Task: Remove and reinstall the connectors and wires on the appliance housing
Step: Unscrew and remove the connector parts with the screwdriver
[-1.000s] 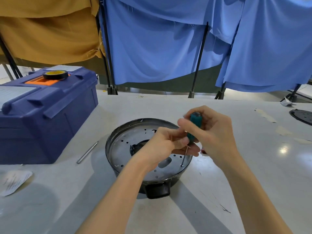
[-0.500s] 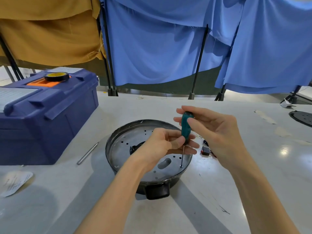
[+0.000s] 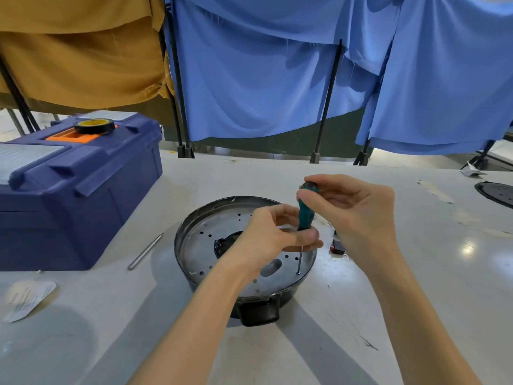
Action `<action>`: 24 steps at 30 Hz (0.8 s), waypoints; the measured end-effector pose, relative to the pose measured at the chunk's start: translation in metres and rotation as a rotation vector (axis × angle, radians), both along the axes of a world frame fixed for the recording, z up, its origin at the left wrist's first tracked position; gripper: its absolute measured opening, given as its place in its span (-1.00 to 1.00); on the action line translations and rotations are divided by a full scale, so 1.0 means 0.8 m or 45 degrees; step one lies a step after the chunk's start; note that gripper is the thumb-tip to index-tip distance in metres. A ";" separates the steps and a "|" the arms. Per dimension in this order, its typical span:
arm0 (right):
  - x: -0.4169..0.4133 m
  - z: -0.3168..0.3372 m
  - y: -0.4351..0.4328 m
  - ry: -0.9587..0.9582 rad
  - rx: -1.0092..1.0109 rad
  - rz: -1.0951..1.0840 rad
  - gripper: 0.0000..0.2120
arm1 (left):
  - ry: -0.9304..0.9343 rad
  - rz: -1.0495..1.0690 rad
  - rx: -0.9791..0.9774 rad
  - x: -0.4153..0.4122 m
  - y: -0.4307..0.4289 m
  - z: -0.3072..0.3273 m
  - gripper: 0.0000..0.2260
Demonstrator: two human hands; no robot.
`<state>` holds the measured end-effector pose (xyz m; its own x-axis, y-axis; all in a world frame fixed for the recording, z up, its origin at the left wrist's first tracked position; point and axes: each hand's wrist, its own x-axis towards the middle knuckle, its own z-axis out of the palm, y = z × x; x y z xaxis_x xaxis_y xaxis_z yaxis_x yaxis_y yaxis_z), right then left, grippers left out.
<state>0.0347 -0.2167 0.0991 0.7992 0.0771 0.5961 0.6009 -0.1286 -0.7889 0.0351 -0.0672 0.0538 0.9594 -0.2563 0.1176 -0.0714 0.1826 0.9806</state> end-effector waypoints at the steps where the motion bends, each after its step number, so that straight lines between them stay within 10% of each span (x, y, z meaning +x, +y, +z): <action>1: 0.001 -0.001 0.006 -0.020 -0.015 -0.090 -0.83 | -0.010 0.037 0.018 0.001 -0.003 -0.001 -0.80; 8: 0.003 0.002 -0.005 0.110 -0.068 0.192 -0.75 | 0.000 -0.126 0.066 0.005 0.008 0.000 -0.83; 15: 0.004 -0.009 0.017 -0.050 -0.153 -0.304 -0.67 | -0.037 0.000 0.037 0.001 -0.005 0.000 -0.87; 21: 0.001 -0.004 0.001 0.041 -0.178 0.125 -0.73 | -0.019 -0.210 0.062 -0.001 0.004 0.000 -0.81; 24: -0.003 -0.007 0.008 -0.015 -0.126 -0.142 -0.81 | -0.061 -0.105 0.074 -0.001 -0.001 0.000 -0.79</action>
